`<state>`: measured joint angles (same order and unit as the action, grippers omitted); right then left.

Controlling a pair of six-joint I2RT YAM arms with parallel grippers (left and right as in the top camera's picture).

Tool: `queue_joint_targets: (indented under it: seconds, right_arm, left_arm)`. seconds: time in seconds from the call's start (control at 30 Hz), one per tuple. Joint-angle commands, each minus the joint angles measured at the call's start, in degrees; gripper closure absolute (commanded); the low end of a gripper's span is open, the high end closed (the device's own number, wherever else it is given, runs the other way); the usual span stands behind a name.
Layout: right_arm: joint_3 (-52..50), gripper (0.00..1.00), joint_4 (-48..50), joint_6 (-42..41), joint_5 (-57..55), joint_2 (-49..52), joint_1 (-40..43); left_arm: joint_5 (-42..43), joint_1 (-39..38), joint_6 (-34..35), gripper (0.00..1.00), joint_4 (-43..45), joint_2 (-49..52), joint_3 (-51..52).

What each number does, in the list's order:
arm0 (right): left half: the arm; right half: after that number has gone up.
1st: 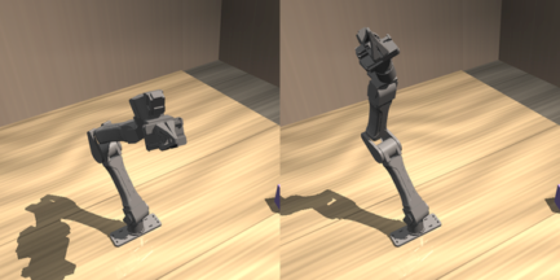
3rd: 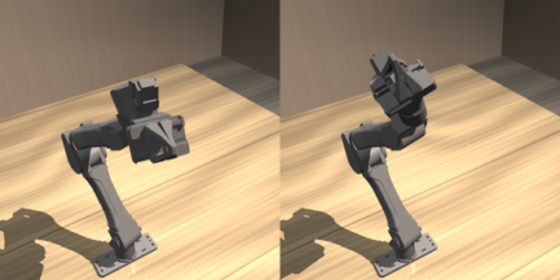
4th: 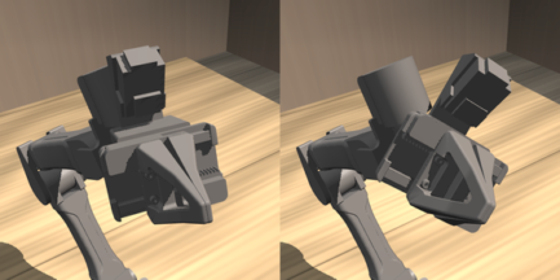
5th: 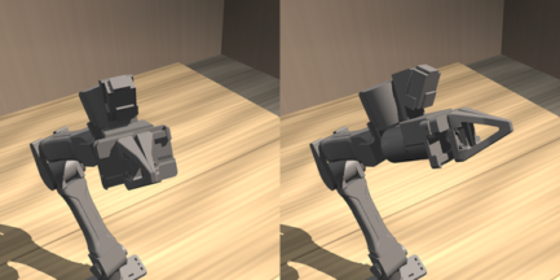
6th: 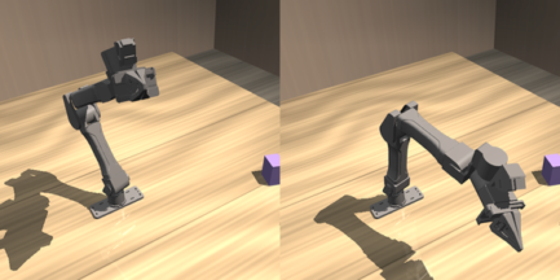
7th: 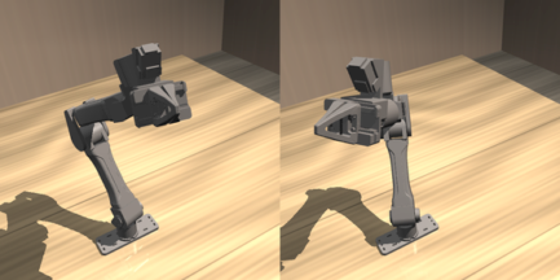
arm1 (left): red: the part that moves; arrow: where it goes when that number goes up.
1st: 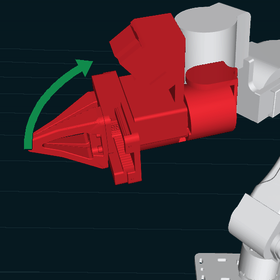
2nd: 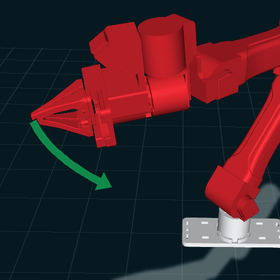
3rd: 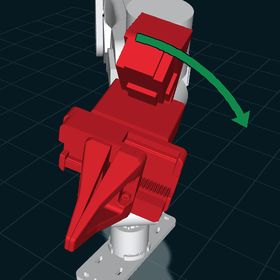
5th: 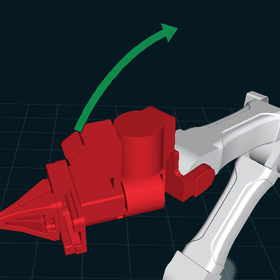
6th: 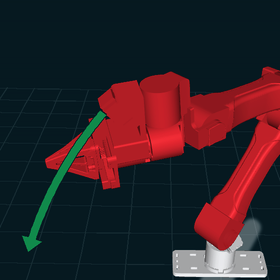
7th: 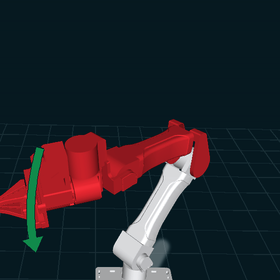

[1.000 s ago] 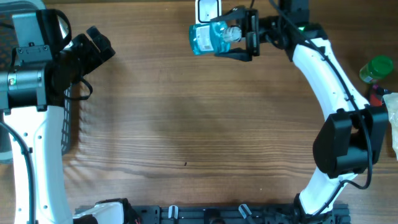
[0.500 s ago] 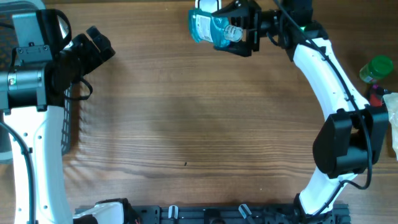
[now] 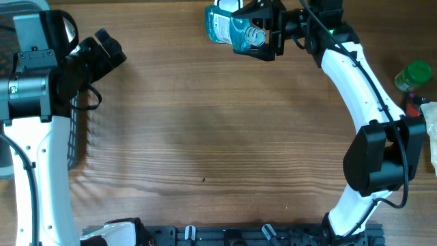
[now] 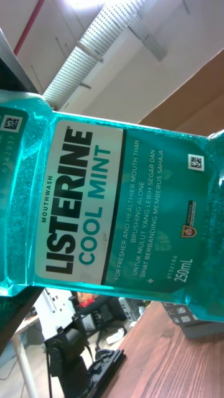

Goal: Scan the item barcode
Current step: 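Hold the Listerine bottle label in front of the scanner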

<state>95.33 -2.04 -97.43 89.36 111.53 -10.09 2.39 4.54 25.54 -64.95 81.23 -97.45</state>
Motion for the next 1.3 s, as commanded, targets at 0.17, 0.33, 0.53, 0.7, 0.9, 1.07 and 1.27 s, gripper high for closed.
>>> queue_joint_targets:
  seconds: [0.17,0.33,0.53,0.7,0.9,1.07,1.27]
  right_arm:
    - [-7.7,0.73,-5.0,1.3,3.3,-1.2,-4.9]
    - [-14.6,0.74,-5.3,1.5,3.5,-1.2,-7.5]
    - [-16.0,0.74,11.6,7.3,1.1,-1.2,-7.6]
    - [-16.0,0.66,32.7,10.0,-5.8,-1.2,-6.1]
    - [-16.0,0.65,27.6,33.2,-15.7,-1.2,-4.0]
    - [-16.0,0.66,12.0,50.1,-39.5,-1.2,-3.8]
    - [-15.9,0.66,7.8,63.6,-59.0,-1.2,-5.1]
  left_arm:
    - [-0.6,0.3,-0.7,0.00,0.1,0.2,-0.3]
    - [-0.6,0.3,-0.7,0.00,0.1,0.2,-0.3]
    - [-0.6,0.3,-0.7,0.00,0.1,0.2,-0.3]
    - [-0.6,0.3,-0.7,0.00,0.1,0.2,-0.3]
    - [-0.6,0.3,-0.7,0.00,0.1,0.2,-0.3]
    - [-0.6,0.3,-0.7,0.00,0.1,0.2,-0.3]
    - [-0.6,0.3,-0.7,0.00,0.1,0.2,-0.3]
